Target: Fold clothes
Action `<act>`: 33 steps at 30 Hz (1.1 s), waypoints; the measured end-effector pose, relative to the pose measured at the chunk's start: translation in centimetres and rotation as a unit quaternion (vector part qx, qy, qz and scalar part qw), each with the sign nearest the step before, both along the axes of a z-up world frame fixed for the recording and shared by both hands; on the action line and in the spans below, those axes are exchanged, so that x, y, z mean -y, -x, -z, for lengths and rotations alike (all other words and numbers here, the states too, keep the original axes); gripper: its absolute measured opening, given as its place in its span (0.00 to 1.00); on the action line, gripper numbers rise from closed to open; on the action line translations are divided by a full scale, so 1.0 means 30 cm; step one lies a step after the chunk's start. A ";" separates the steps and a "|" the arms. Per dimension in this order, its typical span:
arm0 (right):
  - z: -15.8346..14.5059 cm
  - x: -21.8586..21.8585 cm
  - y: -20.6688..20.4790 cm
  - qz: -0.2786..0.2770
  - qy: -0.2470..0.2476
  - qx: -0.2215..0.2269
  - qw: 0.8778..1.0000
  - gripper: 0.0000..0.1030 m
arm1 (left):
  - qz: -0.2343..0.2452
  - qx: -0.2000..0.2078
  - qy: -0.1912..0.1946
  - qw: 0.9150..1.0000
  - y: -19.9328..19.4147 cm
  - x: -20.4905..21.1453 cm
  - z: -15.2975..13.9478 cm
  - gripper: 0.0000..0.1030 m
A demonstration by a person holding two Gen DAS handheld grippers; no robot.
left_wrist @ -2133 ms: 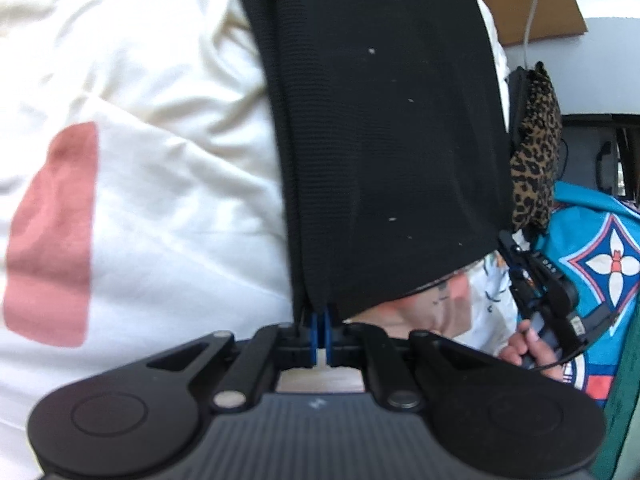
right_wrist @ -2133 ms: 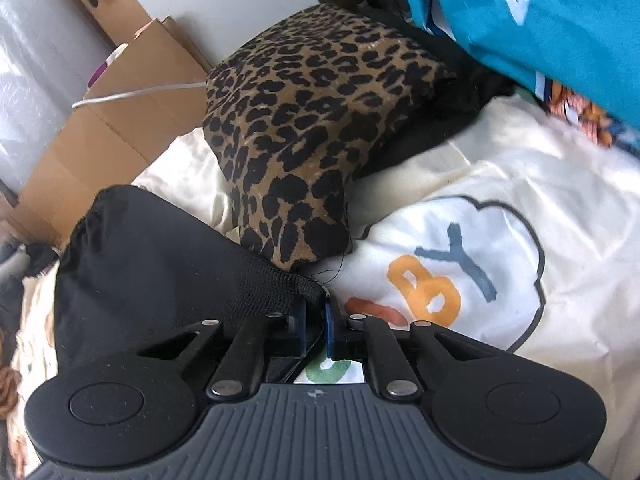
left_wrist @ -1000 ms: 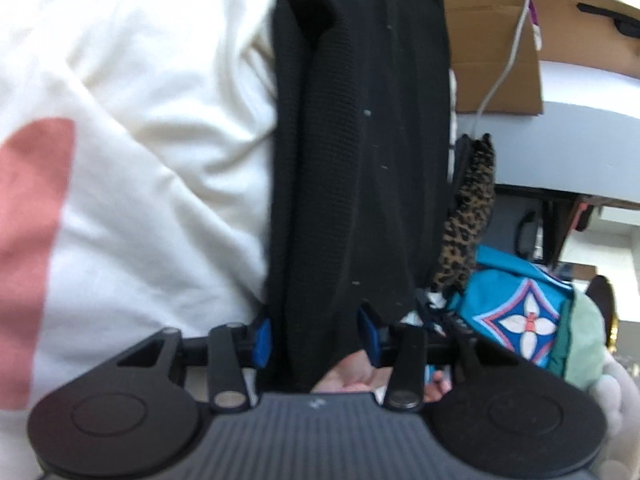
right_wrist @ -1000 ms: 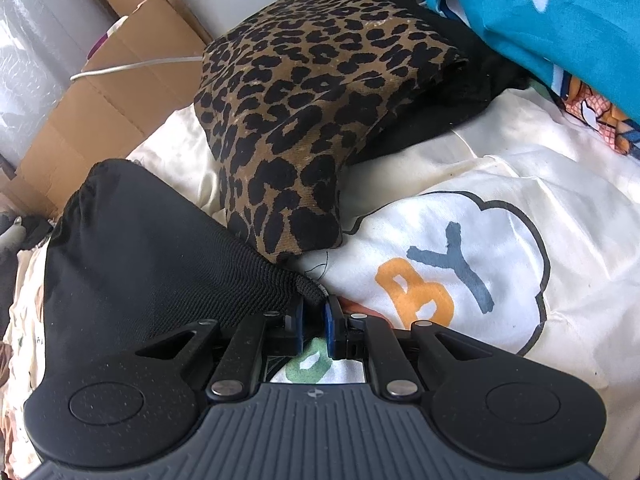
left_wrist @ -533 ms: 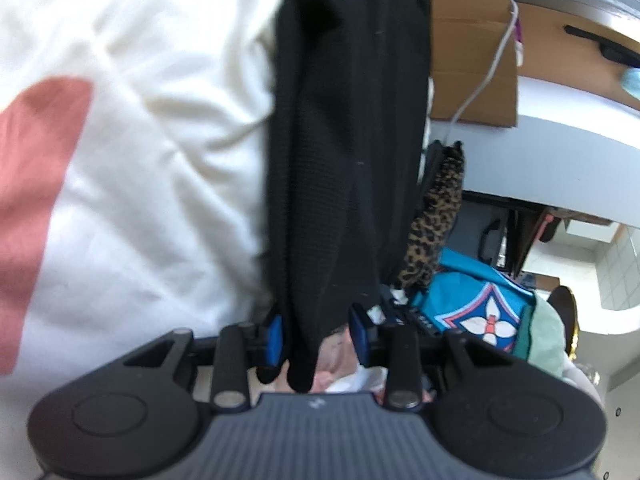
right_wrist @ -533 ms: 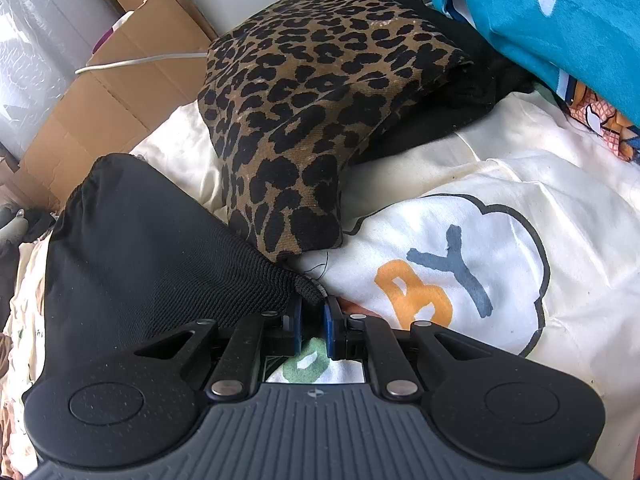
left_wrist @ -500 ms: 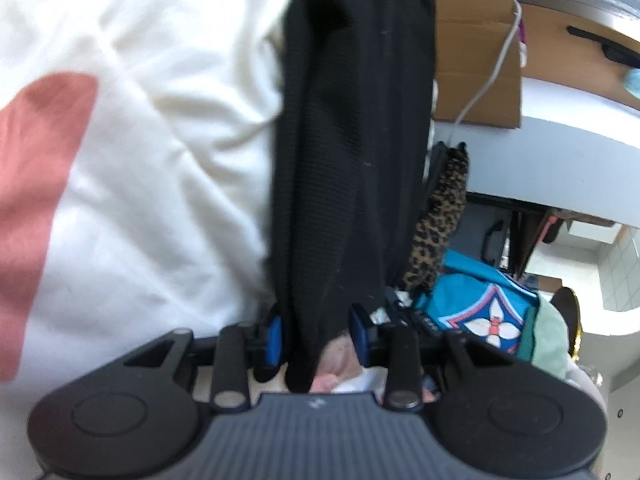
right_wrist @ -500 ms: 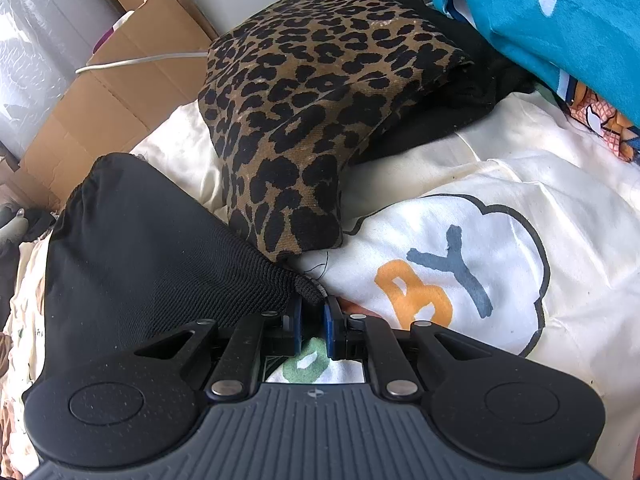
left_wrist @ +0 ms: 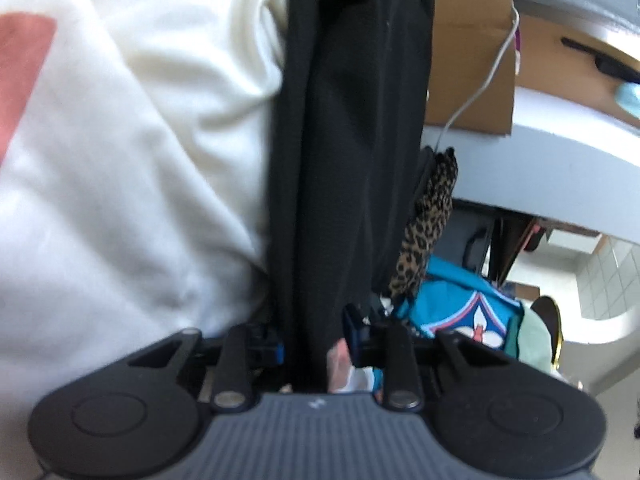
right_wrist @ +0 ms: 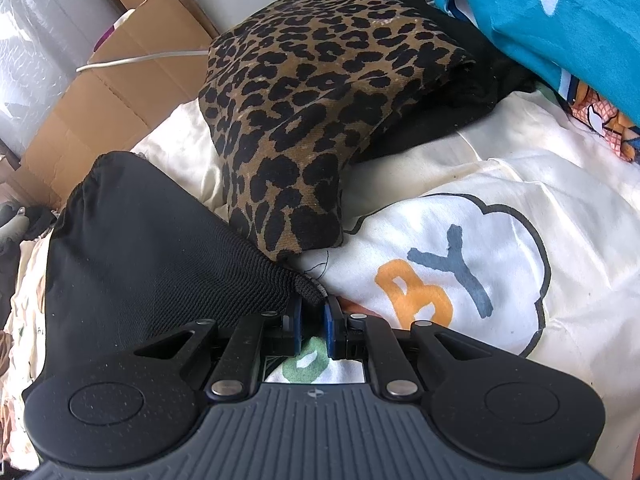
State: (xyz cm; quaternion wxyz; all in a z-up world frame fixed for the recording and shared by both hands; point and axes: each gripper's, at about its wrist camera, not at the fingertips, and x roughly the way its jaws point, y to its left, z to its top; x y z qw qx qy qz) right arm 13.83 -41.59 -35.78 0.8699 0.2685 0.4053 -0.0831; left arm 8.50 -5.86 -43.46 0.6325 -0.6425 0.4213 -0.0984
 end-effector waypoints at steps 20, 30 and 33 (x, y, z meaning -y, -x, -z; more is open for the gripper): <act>-0.010 0.001 0.099 0.037 -0.045 0.020 0.998 0.34 | 0.025 -0.039 -0.063 0.997 0.040 -0.027 -0.084 0.05; 0.017 0.010 0.128 0.046 -0.132 0.048 0.989 0.44 | 0.061 -0.041 -0.106 0.992 0.018 -0.050 -0.168 0.05; 0.028 -0.002 0.107 0.035 -0.148 0.053 0.987 0.45 | 0.064 -0.045 -0.114 0.990 0.021 -0.061 -0.180 0.05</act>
